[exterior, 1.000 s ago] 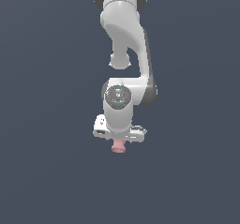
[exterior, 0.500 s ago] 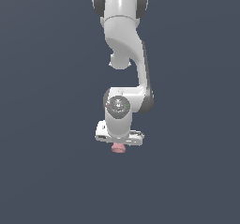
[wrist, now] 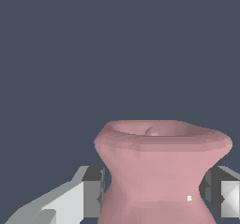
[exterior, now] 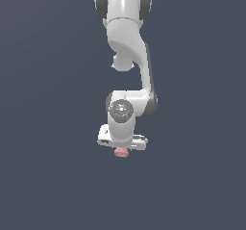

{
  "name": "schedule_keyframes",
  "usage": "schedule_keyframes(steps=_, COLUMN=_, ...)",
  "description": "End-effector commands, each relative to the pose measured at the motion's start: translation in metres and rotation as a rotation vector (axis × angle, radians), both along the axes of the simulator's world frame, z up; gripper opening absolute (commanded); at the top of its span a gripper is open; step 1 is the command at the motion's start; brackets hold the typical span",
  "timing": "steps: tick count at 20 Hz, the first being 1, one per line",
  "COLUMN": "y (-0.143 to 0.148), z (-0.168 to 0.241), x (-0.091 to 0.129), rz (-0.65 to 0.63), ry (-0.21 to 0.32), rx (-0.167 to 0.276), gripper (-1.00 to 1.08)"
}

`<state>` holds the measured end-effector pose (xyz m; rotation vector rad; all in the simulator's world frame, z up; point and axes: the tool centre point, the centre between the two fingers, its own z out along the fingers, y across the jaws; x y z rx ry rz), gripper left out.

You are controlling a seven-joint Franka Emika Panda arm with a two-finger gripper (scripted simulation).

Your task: Pick up the object and move it to a goal position.

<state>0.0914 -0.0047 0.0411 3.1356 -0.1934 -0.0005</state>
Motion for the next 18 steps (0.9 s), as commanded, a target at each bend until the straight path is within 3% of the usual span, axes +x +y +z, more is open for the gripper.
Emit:
schedule_keyframes(steps=1, y=0.0, z=0.0, x=0.0, rz=0.0, ry=0.0, rx=0.0, gripper=-1.0)
schedule_keyframes(steps=10, y=-0.004, z=0.0, x=-0.003, rz=0.0, ry=0.0, rx=0.0, gripper=-1.0)
schedule_keyframes(steps=18, y=-0.028, z=0.001, x=-0.022, rz=0.0, ry=0.0, rx=0.0, gripper=-1.0)
